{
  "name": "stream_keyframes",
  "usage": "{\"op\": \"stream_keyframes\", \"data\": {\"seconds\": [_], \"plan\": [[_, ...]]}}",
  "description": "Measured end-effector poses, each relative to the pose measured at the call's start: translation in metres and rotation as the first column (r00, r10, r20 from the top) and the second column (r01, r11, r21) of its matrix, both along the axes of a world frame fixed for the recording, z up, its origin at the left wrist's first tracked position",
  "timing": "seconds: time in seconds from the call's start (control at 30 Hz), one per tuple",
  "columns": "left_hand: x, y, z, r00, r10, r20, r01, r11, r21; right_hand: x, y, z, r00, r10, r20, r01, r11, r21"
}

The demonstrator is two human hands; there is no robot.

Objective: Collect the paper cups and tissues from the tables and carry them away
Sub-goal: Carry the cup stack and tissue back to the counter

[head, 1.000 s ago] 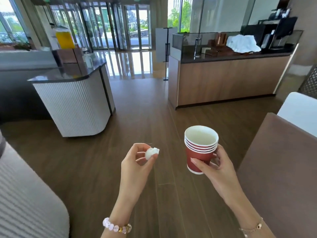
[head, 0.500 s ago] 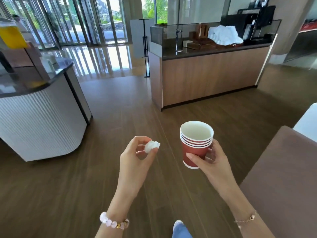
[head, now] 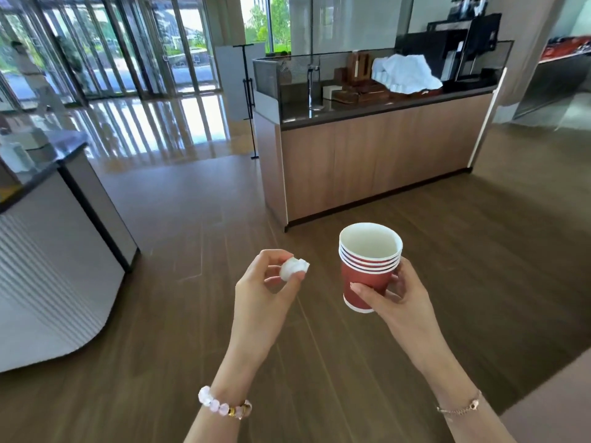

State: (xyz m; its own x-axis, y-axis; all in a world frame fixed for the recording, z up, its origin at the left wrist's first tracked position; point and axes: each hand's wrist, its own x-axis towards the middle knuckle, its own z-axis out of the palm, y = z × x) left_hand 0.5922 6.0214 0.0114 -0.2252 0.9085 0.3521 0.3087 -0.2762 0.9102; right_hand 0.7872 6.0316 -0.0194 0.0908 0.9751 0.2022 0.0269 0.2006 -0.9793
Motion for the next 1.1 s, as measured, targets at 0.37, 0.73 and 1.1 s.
{"op": "stream_keyframes", "data": {"seconds": [0.37, 0.73, 1.1], "plan": [[0.053, 0.181, -0.005, 0.98, -0.199, 0.012, 0.199, 0.98, 0.017, 0.055, 0.142, -0.001, 0.971, -0.228, 0.066, 0.229, 0.973, -0.003], [0.139, 0.385, 0.006, 0.808, -0.586, -0.055, 0.589, 0.805, 0.073, 0.118, 0.27, 0.002, 0.802, -0.585, 0.117, 0.588, 0.809, 0.01], [0.289, 0.483, -0.003, 0.542, -0.84, -0.024, 0.84, 0.542, 0.002, 0.226, 0.313, -0.01, 0.542, -0.839, 0.054, 0.84, 0.541, -0.038]]}}
